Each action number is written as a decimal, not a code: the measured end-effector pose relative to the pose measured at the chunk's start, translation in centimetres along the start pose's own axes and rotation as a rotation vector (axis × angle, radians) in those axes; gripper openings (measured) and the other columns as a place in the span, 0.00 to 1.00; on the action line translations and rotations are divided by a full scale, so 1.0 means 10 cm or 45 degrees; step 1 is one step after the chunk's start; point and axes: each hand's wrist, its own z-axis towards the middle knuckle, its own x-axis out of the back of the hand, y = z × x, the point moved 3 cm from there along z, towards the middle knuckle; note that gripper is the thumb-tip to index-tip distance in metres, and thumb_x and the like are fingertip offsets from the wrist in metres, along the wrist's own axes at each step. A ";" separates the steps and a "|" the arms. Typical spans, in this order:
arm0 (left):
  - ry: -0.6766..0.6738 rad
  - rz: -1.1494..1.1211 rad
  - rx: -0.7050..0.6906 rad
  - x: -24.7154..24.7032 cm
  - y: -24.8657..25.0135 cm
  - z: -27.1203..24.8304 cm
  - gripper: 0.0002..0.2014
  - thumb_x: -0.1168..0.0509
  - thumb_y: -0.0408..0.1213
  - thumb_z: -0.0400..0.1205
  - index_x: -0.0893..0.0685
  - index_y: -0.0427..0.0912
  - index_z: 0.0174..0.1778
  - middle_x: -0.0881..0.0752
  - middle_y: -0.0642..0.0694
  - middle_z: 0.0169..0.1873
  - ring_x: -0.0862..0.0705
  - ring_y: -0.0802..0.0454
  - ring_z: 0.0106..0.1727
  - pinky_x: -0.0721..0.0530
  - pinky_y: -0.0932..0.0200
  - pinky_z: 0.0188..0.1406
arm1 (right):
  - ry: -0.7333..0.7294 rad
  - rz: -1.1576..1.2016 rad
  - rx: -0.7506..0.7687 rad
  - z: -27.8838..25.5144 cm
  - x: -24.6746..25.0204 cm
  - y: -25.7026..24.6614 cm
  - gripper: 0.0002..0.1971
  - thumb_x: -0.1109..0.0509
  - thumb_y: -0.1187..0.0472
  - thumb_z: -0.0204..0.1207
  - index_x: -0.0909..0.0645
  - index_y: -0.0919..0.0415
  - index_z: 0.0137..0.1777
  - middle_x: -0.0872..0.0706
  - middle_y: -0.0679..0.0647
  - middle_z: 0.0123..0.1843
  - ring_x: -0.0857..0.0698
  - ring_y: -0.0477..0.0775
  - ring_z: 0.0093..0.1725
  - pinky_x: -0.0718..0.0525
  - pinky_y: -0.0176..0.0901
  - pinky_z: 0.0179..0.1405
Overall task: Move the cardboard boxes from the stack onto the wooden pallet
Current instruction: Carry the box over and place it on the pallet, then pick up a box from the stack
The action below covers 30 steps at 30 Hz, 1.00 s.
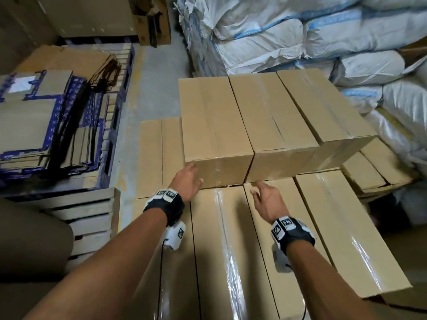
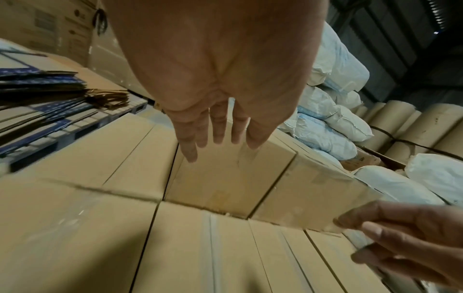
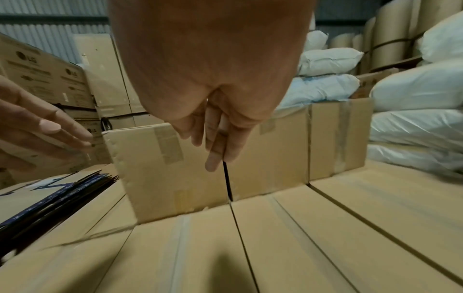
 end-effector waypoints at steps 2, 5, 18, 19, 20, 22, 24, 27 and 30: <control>-0.033 -0.084 0.029 -0.16 0.05 -0.51 0.23 0.35 0.44 0.91 0.23 0.42 0.82 0.24 0.41 0.83 0.25 0.41 0.81 0.30 0.51 0.82 | -0.018 0.057 -0.024 -0.50 -0.13 0.12 0.11 0.34 0.61 0.88 0.17 0.57 0.67 0.08 0.59 0.47 0.10 0.61 0.46 0.21 0.40 0.44; -0.034 -0.159 0.084 -0.43 0.11 -1.30 0.19 0.34 0.43 0.90 0.18 0.45 0.78 0.17 0.42 0.76 0.19 0.43 0.76 0.25 0.54 0.77 | -0.033 0.168 -0.060 -1.31 -0.27 0.23 0.09 0.31 0.62 0.87 0.15 0.55 0.64 0.10 0.56 0.39 0.13 0.57 0.37 0.26 0.36 0.41; -0.213 -0.273 0.031 -1.70 0.58 -3.62 0.19 0.33 0.36 0.88 0.16 0.43 0.76 0.12 0.45 0.67 0.15 0.48 0.64 0.20 0.58 0.70 | -0.184 0.310 -0.172 -3.72 -0.48 0.31 0.16 0.30 0.63 0.84 0.15 0.57 0.71 0.10 0.54 0.66 0.11 0.56 0.59 0.14 0.47 0.65; -0.226 -0.270 0.006 -1.74 0.61 -3.72 0.19 0.33 0.36 0.87 0.16 0.43 0.76 0.12 0.45 0.67 0.15 0.49 0.65 0.21 0.60 0.70 | -0.198 0.298 -0.198 -3.90 -0.49 0.32 0.17 0.30 0.62 0.85 0.15 0.57 0.73 0.11 0.54 0.67 0.11 0.55 0.60 0.14 0.48 0.66; -0.239 -0.269 -0.021 -1.79 0.64 -3.82 0.19 0.33 0.36 0.87 0.16 0.43 0.76 0.12 0.45 0.68 0.15 0.48 0.65 0.22 0.61 0.69 | -0.212 0.288 -0.232 -4.08 -0.51 0.32 0.17 0.31 0.59 0.87 0.16 0.56 0.74 0.11 0.54 0.68 0.11 0.55 0.59 0.13 0.49 0.65; -0.266 -0.255 -0.062 -1.88 0.70 -4.03 0.19 0.33 0.36 0.87 0.16 0.44 0.75 0.12 0.46 0.68 0.15 0.48 0.66 0.22 0.61 0.70 | -0.225 0.254 -0.309 -4.44 -0.56 0.33 0.18 0.30 0.55 0.88 0.17 0.56 0.75 0.10 0.56 0.68 0.10 0.54 0.55 0.11 0.49 0.60; -0.294 -0.258 -0.109 -1.98 0.72 -4.26 0.18 0.34 0.37 0.87 0.14 0.46 0.73 0.11 0.47 0.66 0.14 0.47 0.67 0.20 0.56 0.73 | -0.162 0.270 -0.373 -4.82 -0.58 0.32 0.17 0.29 0.54 0.87 0.16 0.56 0.73 0.10 0.56 0.67 0.10 0.56 0.57 0.11 0.52 0.61; -0.359 -0.259 -0.198 -2.22 0.73 -4.63 0.17 0.36 0.37 0.88 0.13 0.48 0.72 0.10 0.48 0.65 0.13 0.48 0.66 0.18 0.51 0.73 | -0.033 0.293 -0.482 -5.51 -0.61 0.27 0.15 0.26 0.55 0.84 0.15 0.52 0.69 0.09 0.55 0.65 0.10 0.57 0.58 0.10 0.56 0.62; -0.429 -0.246 -0.280 -2.47 0.83 -5.06 0.17 0.36 0.37 0.89 0.15 0.48 0.74 0.11 0.51 0.66 0.13 0.52 0.65 0.17 0.49 0.74 | 0.017 0.313 -0.595 -6.32 -0.64 0.23 0.15 0.26 0.52 0.84 0.16 0.49 0.69 0.09 0.50 0.65 0.09 0.55 0.58 0.10 0.55 0.61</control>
